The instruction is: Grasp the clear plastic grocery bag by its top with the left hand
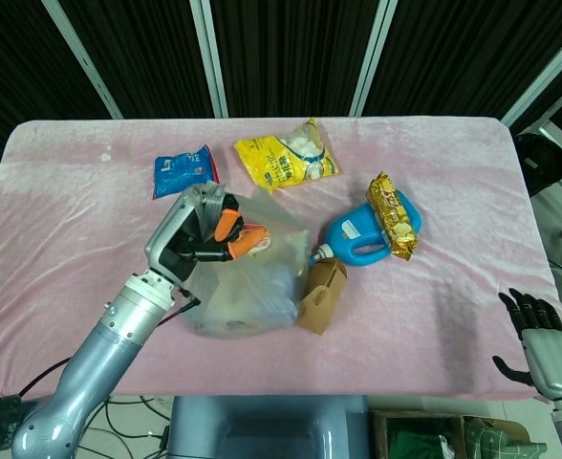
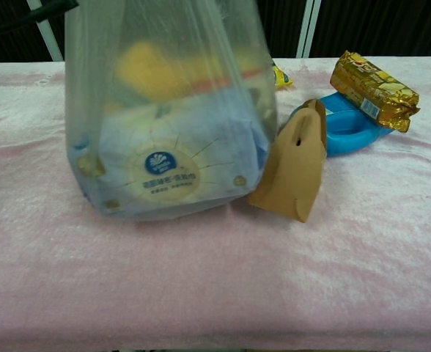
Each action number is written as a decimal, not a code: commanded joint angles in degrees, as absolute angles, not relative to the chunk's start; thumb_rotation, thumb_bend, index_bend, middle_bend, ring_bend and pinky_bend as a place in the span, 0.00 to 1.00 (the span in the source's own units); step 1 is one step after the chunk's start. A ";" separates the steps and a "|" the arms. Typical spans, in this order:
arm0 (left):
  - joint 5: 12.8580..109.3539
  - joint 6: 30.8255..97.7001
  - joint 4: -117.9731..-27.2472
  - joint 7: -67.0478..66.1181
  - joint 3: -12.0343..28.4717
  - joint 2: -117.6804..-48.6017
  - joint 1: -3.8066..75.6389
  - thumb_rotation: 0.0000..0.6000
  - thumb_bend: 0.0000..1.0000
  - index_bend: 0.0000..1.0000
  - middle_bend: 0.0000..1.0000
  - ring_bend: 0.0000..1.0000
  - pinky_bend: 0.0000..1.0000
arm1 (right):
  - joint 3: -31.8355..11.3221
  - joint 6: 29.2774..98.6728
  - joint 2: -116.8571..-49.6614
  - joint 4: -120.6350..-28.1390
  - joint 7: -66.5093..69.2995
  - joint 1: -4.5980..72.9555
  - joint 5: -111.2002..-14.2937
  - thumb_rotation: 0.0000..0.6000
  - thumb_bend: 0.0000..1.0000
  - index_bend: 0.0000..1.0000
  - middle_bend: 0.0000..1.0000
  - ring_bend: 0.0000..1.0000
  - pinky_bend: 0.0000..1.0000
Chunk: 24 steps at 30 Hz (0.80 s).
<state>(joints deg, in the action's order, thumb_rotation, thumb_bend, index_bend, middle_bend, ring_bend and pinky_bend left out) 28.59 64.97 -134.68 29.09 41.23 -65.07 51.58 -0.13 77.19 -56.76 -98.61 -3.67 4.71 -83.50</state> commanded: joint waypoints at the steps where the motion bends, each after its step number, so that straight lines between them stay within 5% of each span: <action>1: 21.73 68.03 -134.54 24.54 45.20 -65.58 57.56 1.00 0.26 0.86 1.00 1.00 0.97 | -0.13 77.15 -56.72 -98.61 -3.61 4.72 -83.48 1.00 0.20 0.00 0.00 0.00 0.03; 13: 11.24 73.88 -131.26 16.59 52.21 -67.01 69.70 1.00 0.26 0.86 1.00 1.00 0.97 | -0.09 76.87 -56.61 -98.70 -3.30 4.80 -83.34 1.00 0.20 0.00 0.00 0.00 0.03; 24: 7.71 77.60 -130.60 15.48 54.39 -67.67 71.10 1.00 0.26 0.86 1.00 1.00 0.97 | -0.05 76.83 -56.56 -98.76 -3.16 4.81 -83.37 1.00 0.20 0.00 0.00 0.00 0.03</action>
